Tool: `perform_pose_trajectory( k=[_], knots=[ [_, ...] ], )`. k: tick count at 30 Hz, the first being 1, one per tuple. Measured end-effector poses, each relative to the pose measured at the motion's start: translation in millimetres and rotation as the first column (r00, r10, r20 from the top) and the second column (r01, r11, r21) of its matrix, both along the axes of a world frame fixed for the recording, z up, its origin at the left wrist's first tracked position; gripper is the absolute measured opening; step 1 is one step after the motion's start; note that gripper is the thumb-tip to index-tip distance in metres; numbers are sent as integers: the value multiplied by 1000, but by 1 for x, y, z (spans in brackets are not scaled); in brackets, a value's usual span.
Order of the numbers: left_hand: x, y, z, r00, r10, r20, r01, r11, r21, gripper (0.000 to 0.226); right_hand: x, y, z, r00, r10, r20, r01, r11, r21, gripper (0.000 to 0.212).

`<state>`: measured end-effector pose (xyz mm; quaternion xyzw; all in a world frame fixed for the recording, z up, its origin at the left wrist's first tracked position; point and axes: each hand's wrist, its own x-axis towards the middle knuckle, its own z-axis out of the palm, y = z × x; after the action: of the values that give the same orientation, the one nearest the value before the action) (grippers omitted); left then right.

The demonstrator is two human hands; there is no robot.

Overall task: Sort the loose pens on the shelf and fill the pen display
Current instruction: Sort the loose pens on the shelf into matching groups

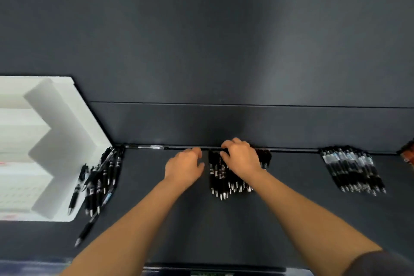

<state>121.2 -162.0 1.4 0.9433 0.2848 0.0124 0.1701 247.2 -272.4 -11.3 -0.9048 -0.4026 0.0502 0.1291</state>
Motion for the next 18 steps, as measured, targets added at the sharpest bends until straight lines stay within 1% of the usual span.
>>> perform_pose_trajectory(
  k=[4,8,12,18],
  knots=[
    [-32,31,13,998,44,49,-47,998,44,21,-27,40,8,995,102,21,-102,994,39,30],
    [-64,67,22,990,65,123,-77,992,98,20,-57,82,17,987,159,27,-160,985,70,28],
    [-101,106,27,991,77,111,-91,988,122,19,-89,120,23,980,197,7,-197,979,57,27],
    [-147,165,20,991,111,70,-117,989,95,17,-133,174,24,976,219,-7,-219,976,13,29]
  ],
)
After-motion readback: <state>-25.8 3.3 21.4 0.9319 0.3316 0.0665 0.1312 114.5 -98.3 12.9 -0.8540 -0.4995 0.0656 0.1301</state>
